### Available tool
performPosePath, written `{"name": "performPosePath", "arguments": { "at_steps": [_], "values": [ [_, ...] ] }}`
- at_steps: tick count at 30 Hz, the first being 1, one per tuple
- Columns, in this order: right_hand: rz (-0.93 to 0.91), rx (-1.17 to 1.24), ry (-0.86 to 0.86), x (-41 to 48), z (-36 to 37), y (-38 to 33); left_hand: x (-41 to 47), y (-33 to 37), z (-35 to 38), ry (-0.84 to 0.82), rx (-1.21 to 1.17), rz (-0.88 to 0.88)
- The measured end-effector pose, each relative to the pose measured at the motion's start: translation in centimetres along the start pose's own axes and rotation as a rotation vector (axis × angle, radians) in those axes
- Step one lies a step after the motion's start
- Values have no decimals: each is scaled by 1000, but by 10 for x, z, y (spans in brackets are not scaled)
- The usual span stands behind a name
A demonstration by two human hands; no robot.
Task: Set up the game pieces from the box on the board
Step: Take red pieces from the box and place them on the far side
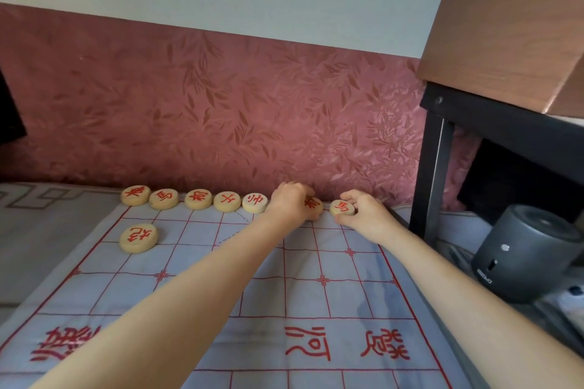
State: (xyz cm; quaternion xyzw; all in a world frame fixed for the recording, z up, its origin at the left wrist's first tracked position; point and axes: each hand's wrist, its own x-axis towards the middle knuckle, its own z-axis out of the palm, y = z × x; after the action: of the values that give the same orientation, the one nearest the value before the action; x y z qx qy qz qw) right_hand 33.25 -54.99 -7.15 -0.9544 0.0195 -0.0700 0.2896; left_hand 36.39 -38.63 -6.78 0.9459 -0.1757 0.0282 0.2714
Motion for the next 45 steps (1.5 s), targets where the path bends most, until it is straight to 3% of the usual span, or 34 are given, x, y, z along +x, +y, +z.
{"name": "performPosePath", "arguments": {
  "at_steps": [14, 28, 43, 45],
  "values": [
    [-126, -25, 11, -52, -16, -50, -58, -16, -50, 147, -48, 62],
    [-395, 12, -355, -155, 24, -186, -227, -103, -153, 259, -174, -124],
    [-678, 74, -639, -263, 121, -328, -432, -203, -235, 389, -79, -373],
    [-713, 65, -682, -278, 135, -340, -450, -205, -239, 389, -73, -345]
  ]
}}
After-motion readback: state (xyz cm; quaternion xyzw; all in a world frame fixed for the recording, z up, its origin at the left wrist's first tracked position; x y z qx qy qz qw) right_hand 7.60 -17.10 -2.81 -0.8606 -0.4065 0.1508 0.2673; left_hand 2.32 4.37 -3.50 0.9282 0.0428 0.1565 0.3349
